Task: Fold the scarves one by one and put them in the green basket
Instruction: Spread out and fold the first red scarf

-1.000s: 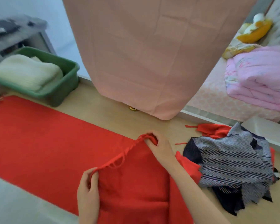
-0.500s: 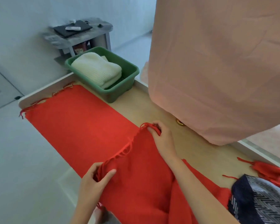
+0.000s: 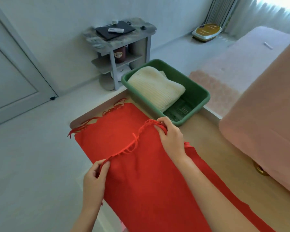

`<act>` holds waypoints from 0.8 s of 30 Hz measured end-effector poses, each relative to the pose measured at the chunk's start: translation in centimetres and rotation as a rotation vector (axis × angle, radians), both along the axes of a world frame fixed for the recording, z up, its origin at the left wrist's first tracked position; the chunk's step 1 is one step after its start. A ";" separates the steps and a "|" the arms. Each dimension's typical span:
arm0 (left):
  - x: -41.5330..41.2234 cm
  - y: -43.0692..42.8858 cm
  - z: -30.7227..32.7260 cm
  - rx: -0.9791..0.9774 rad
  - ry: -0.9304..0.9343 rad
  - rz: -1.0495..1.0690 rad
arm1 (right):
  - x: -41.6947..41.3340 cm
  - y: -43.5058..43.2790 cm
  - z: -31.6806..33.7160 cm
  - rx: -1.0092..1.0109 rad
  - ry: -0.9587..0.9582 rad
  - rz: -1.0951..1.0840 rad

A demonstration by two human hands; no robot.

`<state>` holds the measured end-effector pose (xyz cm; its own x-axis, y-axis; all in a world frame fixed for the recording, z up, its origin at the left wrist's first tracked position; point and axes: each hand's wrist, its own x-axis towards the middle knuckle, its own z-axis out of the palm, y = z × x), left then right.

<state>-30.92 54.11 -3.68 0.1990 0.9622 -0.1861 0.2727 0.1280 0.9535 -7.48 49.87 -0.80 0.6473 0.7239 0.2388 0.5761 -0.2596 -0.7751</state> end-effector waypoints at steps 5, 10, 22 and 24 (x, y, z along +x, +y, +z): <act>-0.4 7.8 -0.1 0.027 -0.002 0.084 | -0.3 8.8 0.1 0.003 -0.089 0.046; -0.6 15.1 -1.7 0.056 0.057 0.134 | -0.2 16.9 -1.4 -0.108 -0.147 0.056; -2.8 21.6 -9.7 -0.161 0.278 0.095 | 1.4 24.9 -10.3 -0.399 0.080 0.075; -3.1 21.7 -10.2 -0.180 0.302 0.020 | 1.7 25.3 -10.6 -0.340 0.125 0.035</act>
<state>-34.02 75.81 -13.89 0.0902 0.9119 -0.4005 0.5345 0.2949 0.7920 -5.75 75.19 -11.41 0.6301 0.7702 -0.0988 0.4951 -0.4965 -0.7130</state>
